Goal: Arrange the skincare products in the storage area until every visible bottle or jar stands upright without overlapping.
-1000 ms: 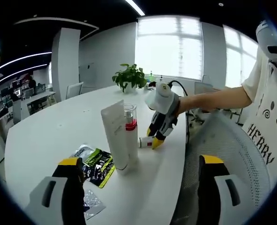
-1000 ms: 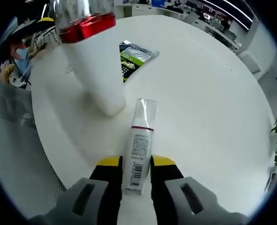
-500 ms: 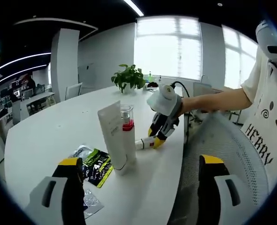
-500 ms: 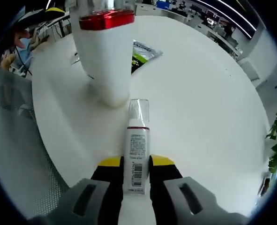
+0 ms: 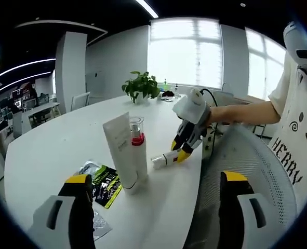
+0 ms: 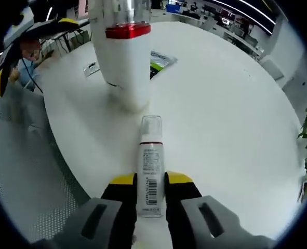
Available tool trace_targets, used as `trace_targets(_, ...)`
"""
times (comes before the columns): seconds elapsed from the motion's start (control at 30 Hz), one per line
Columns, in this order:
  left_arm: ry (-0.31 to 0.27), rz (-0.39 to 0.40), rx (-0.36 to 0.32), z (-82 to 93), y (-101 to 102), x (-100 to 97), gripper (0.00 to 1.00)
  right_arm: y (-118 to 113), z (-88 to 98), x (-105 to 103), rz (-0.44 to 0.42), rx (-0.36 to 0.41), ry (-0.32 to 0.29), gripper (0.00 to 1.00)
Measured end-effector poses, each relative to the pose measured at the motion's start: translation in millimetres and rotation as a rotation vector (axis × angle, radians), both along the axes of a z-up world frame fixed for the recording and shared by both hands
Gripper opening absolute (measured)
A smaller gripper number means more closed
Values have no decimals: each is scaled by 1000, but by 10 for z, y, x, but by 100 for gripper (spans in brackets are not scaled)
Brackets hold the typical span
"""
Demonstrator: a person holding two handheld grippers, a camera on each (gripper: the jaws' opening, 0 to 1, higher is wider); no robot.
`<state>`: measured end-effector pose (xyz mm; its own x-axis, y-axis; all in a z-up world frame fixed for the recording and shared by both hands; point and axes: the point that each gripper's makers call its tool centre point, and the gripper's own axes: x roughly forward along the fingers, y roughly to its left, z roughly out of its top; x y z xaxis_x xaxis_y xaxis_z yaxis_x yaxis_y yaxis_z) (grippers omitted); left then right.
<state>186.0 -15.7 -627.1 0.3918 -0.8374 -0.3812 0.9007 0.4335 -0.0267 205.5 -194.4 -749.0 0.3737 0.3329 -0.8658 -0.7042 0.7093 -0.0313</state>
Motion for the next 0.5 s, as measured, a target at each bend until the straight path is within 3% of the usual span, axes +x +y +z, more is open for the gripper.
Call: trace_targets(0.5,0,-3,-16,64,-41,-23,95,167,419,-88,-50,147,-101,20)
